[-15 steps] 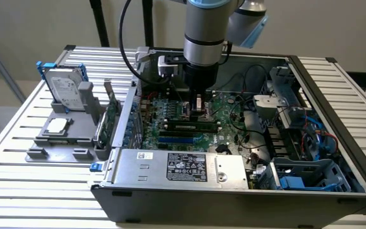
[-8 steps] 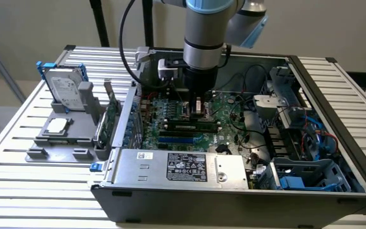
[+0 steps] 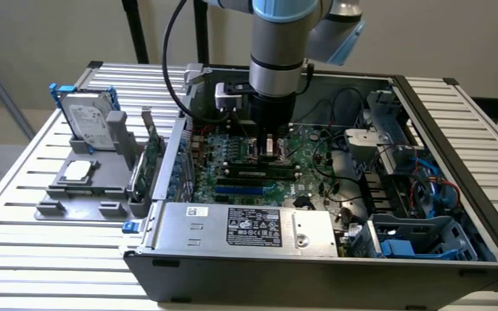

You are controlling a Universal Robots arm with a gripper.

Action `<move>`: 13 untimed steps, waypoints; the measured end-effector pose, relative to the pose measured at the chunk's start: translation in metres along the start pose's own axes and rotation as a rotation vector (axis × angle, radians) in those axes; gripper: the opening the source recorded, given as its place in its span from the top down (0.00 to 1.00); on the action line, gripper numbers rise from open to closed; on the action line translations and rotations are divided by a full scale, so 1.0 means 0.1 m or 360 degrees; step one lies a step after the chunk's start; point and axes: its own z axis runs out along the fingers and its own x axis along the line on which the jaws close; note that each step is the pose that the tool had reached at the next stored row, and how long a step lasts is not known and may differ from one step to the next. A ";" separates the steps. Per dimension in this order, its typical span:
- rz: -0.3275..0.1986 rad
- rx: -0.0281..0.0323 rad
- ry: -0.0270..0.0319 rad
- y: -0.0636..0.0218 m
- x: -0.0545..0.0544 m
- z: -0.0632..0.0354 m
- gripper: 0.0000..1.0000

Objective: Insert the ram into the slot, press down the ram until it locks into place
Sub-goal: 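Press down the ram until it locks into place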

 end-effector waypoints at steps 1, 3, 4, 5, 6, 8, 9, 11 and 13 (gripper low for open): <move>0.0000 -0.00033 -0.00018 -0.001 0.00 -0.021 0.89; 0.0000 -0.00076 -0.00009 0.001 0.00 -0.108 0.89; 0.0000 -0.00089 -0.00003 0.001 0.01 -0.158 0.89; 0.0000 -0.00098 -0.00007 -0.001 0.01 -0.199 0.89; 0.0000 -0.00103 0.00000 -0.003 0.01 -0.226 0.89; 0.0000 -0.00103 -0.00003 -0.011 0.01 -0.254 0.89; 0.0000 -0.00111 -0.00003 -0.025 0.01 -0.264 0.89; 0.0000 -0.00119 -0.00011 -0.039 0.01 -0.269 0.89; 0.0000 -0.00120 -0.00011 -0.038 0.01 -0.270 0.89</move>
